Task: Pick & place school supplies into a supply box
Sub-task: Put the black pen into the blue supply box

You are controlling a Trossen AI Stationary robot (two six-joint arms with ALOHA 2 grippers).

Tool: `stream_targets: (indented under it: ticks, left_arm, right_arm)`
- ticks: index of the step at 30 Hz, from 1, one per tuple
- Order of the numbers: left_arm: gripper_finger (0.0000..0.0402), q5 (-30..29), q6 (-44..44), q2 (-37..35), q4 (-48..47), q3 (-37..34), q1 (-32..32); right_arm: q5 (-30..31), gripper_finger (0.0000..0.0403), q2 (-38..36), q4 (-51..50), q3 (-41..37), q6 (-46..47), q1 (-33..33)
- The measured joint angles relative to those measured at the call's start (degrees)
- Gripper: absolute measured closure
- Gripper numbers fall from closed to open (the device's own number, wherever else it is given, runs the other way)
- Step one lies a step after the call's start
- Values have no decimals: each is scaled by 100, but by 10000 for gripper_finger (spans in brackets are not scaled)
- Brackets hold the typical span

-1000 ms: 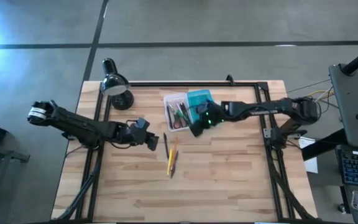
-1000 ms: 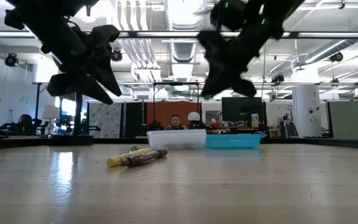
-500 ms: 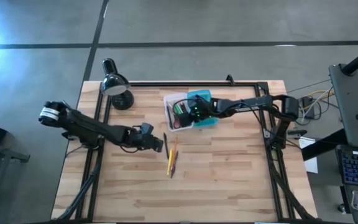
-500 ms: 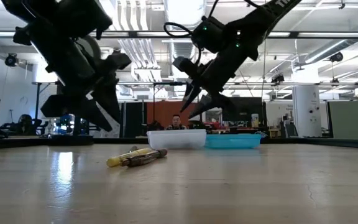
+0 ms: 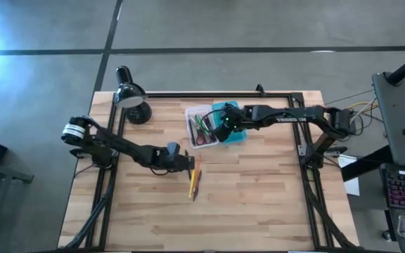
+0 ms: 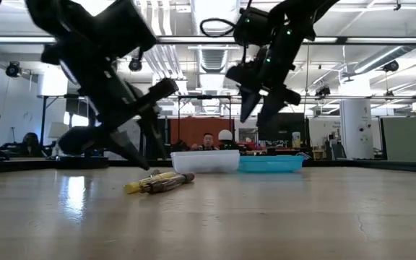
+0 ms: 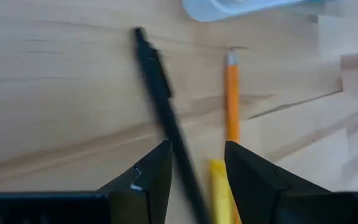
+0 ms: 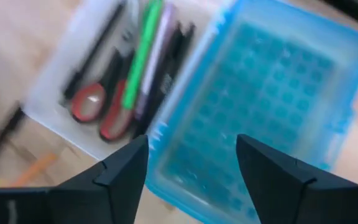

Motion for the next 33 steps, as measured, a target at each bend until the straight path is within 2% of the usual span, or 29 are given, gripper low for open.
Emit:
stream_targets:
  ticks: [8, 14, 17, 20, 24, 31, 33]
  left_arm:
    - [271, 312, -34, 723, -1738, 1123, 203]
    - [273, 562, 325, 1114, -2128, 1575, 419]
    - [291, 797, 328, 1216, -2215, 1623, 571]
    - [331, 966, 330, 1217, -2305, 1584, 684]
    - [387, 1224, 396, 1195, -2486, 1582, 827]
    - [395, 1393, 296, 881, -2582, 1568, 842]
    - [397, 1376, 113, 628, -2995, 1520, 814]
  right_arm:
    - [108, 158, -61, -11, -353, 90, 0]
    - [114, 158, -79, -2, -581, 29, -1]
    - [114, 162, -135, -1, -746, -1, -18]
    - [114, 166, -296, 3, -961, -17, -59]
    - [131, 167, -749, 59, -1339, -24, -183]
    - [274, 168, -1902, 333, -2175, -254, -541]
    - [329, 168, -2238, 336, -2412, -256, -659]
